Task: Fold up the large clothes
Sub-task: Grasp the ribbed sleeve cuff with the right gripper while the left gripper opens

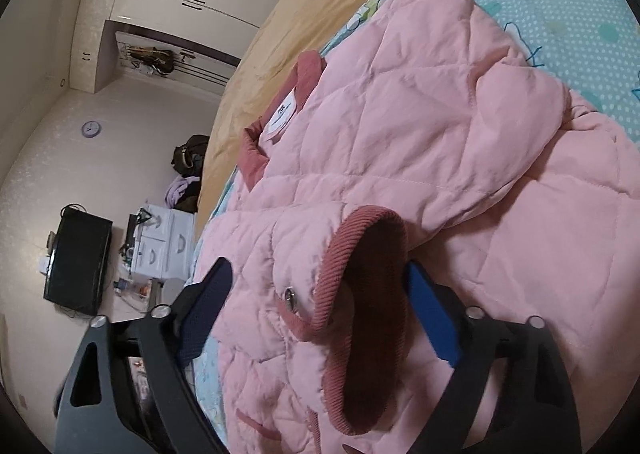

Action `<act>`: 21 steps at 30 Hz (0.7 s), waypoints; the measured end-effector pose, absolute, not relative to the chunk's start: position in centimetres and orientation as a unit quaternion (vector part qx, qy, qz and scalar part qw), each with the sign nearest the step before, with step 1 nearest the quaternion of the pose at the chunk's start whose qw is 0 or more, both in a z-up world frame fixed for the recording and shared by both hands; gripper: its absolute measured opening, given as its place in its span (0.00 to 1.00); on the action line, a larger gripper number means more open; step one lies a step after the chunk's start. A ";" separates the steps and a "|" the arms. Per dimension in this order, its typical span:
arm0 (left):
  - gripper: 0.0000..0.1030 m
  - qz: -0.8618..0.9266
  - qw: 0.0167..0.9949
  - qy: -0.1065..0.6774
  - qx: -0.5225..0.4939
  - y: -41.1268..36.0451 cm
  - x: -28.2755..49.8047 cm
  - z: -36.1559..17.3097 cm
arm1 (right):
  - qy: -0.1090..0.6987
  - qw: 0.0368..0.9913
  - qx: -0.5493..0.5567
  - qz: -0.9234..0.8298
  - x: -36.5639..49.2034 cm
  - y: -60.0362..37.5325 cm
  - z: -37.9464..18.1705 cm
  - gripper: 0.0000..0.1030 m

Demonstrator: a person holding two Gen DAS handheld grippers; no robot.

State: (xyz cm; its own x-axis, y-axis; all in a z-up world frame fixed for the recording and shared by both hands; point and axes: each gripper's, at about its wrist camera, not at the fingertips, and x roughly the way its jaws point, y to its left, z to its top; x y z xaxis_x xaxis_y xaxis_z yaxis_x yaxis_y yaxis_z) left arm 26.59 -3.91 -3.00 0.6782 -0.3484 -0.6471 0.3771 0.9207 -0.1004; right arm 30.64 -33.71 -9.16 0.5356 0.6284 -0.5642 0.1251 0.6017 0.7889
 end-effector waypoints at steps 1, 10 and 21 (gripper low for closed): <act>0.91 -0.173 0.922 0.346 0.001 -2.0 27.4 -2.7 | 0.453 0.775 0.411 0.160 30.7 -33.7 -9.3 0.72; 0.91 -0.025 0.941 0.306 -0.145 11.0 32.1 -0.9 | 0.411 0.830 0.345 0.156 30.8 -32.3 -7.5 0.10; 0.91 -0.027 0.931 0.312 -0.187 13.9 33.5 -2.9 | 0.247 0.954 0.118 0.123 30.7 -28.5 2.0 0.06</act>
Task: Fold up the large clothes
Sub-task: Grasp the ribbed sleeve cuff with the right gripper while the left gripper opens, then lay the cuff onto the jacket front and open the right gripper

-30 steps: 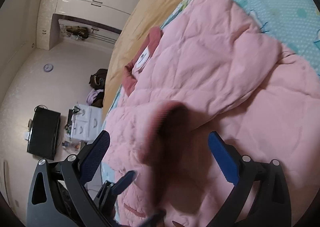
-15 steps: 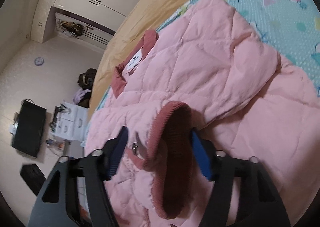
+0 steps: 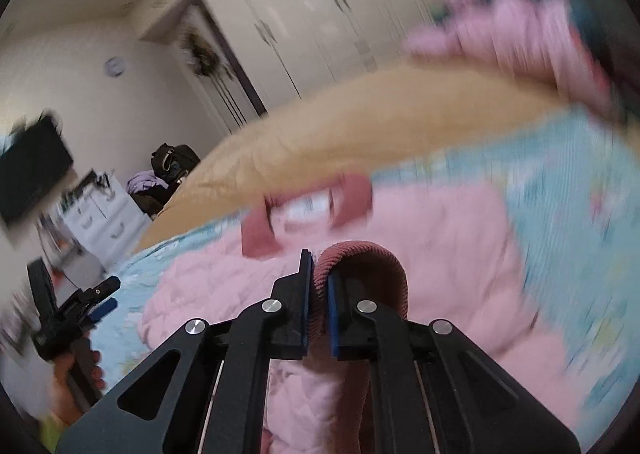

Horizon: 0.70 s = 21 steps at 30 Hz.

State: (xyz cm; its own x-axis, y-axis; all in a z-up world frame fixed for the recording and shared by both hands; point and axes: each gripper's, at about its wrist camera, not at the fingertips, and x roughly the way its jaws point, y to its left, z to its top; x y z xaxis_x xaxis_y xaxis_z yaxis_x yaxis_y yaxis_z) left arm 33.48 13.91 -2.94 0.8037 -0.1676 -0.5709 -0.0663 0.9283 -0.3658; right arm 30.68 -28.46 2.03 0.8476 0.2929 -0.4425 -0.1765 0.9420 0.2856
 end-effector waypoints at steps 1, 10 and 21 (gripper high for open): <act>0.91 -0.029 0.931 0.313 -0.187 14.0 33.7 -3.1 | 0.236 0.960 0.099 0.117 30.7 -28.2 2.7 0.06; 0.90 -0.046 0.922 0.342 -0.174 12.9 35.4 -5.8 | 0.214 0.974 0.027 0.069 34.4 -27.7 2.5 0.06; 0.43 -0.083 0.910 0.378 -0.148 9.4 36.0 -7.7 | 0.262 0.959 0.087 0.059 36.2 -29.7 -0.5 0.06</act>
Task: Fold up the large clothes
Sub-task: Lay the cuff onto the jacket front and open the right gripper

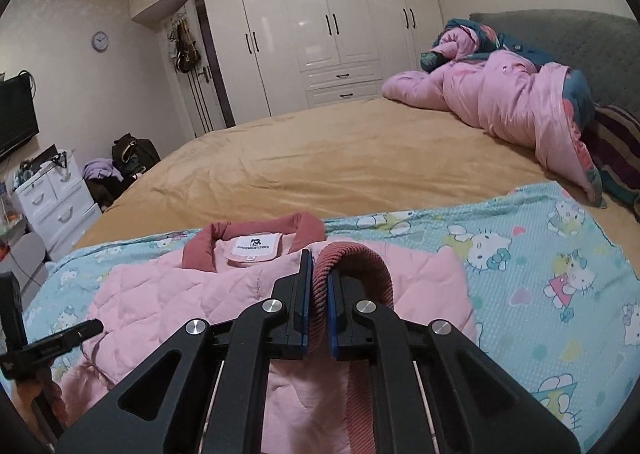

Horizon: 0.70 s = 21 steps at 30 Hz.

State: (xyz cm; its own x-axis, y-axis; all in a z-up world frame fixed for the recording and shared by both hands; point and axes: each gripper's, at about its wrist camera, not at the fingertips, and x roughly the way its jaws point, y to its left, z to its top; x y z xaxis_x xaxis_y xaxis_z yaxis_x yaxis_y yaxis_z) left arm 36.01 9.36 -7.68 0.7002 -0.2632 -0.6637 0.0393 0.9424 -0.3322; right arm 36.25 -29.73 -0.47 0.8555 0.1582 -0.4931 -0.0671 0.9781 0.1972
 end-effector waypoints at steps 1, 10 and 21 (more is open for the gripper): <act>0.43 -0.083 0.909 0.382 -0.143 9.2 36.1 -7.9 | 0.261 0.960 0.086 0.058 35.8 -29.4 -0.4 0.06; 0.43 -0.088 0.889 0.426 -0.143 9.0 37.0 -10.4 | 0.267 0.956 0.104 0.060 35.7 -29.7 -0.4 0.06; 0.43 -0.079 0.889 0.433 -0.126 8.7 37.1 -10.8 | 0.309 0.943 0.119 0.046 36.3 -29.7 -1.2 0.14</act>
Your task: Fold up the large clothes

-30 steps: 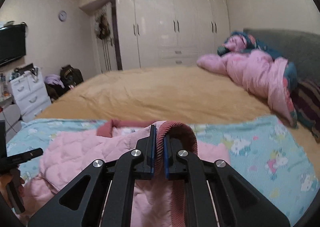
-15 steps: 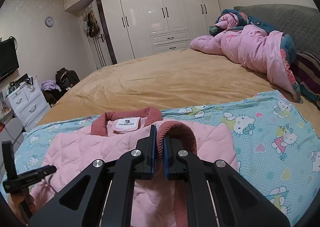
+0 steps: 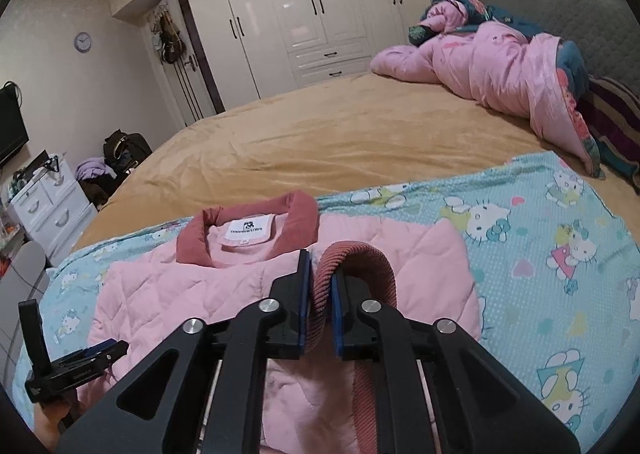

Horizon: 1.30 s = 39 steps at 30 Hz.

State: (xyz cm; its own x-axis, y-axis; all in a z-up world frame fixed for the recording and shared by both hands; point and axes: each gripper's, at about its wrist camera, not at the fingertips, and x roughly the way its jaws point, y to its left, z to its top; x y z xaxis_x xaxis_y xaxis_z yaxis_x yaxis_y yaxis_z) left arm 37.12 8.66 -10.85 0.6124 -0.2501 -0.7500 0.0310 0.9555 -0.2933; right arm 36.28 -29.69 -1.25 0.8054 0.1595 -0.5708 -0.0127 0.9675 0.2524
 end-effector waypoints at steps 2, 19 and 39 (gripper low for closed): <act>0.43 -0.078 0.889 0.433 -0.125 8.5 37.2 -10.8 | 0.314 0.939 0.135 0.045 36.3 -30.0 -1.3 0.24; 0.43 -0.077 0.889 0.434 -0.124 8.5 37.1 -10.8 | 0.335 0.932 0.098 0.100 35.3 -25.3 -0.5 0.55; 0.43 -0.075 0.889 0.438 -0.109 8.0 37.2 -11.1 | 0.459 0.878 -0.001 0.131 37.6 -17.7 -10.9 0.57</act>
